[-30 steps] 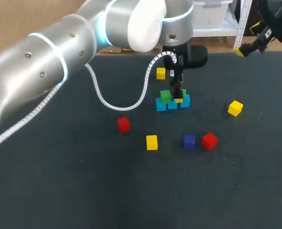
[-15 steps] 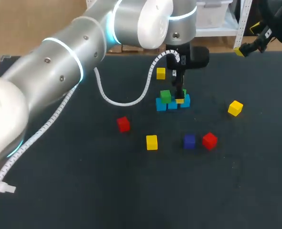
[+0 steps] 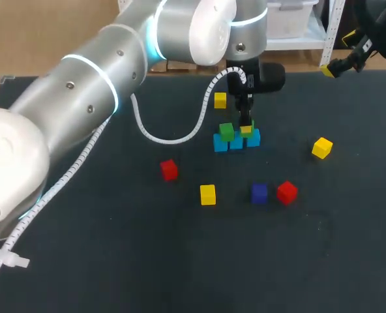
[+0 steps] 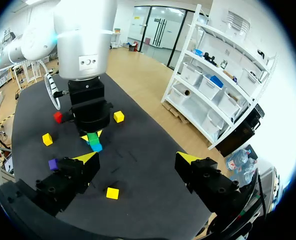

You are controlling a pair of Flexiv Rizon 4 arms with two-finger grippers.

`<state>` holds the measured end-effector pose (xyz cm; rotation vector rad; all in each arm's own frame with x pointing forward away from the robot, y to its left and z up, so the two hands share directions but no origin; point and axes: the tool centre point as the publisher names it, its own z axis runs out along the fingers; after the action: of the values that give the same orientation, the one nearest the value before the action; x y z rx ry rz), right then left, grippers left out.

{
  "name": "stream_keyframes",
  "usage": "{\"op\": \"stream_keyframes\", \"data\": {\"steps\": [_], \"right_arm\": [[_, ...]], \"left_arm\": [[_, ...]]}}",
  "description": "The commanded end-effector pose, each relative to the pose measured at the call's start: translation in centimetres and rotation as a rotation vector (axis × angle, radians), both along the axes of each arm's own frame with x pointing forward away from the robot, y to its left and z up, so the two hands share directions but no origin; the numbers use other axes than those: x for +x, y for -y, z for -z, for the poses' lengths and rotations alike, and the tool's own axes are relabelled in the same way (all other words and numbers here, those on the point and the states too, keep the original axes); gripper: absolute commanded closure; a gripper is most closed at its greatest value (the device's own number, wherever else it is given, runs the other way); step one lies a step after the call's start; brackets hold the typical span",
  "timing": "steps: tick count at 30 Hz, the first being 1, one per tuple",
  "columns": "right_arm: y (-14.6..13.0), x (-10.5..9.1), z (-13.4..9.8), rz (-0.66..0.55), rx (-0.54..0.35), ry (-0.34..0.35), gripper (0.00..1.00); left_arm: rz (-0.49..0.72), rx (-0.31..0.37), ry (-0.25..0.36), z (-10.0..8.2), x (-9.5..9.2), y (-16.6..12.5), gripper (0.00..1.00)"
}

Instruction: Place the blue cubes, place green cubes on the blue cubes, place the yellow cubes on the green cubes, then place the red cubes on the yellow cubes, and place purple cube on the red cubes.

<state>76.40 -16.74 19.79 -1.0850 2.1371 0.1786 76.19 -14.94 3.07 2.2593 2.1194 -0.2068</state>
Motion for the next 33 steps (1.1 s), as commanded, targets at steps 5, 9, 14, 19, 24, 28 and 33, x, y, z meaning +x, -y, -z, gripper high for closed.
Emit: {"op": "stream_keyframes", "data": {"steps": [5, 9, 14, 19, 24, 28, 33], "right_arm": [[-0.01, 0.00, 0.00, 0.000, 0.000, 0.000, 0.00], [-0.01, 0.00, 0.00, 0.000, 0.000, 0.000, 0.00], [-0.01, 0.00, 0.00, 0.000, 0.000, 0.000, 0.00], [-0.01, 0.00, 0.00, 0.000, 0.000, 0.000, 0.00], [-0.01, 0.00, 0.00, 0.000, 0.000, 0.000, 0.00], [-0.01, 0.00, 0.00, 0.000, 0.000, 0.000, 0.00], [-0.01, 0.00, 0.00, 0.000, 0.000, 0.000, 0.00]], "left_arm": [[-0.003, -0.002, 0.002, -0.15, 0.19, 0.05, 0.94], [-0.003, -0.002, 0.004, -0.29, 0.14, -0.04, 0.97], [-0.008, -0.001, 0.007, -0.51, 0.15, -0.19, 1.00], [-0.017, 0.002, 0.006, -0.56, 0.08, -0.25, 1.00], [-0.033, -0.002, -0.001, -0.46, -0.19, -0.24, 1.00], [-0.051, -0.002, -0.008, -0.26, -0.28, -0.31, 1.00], [-0.103, -0.011, -0.023, -0.06, -0.25, -0.33, 1.00]]}}
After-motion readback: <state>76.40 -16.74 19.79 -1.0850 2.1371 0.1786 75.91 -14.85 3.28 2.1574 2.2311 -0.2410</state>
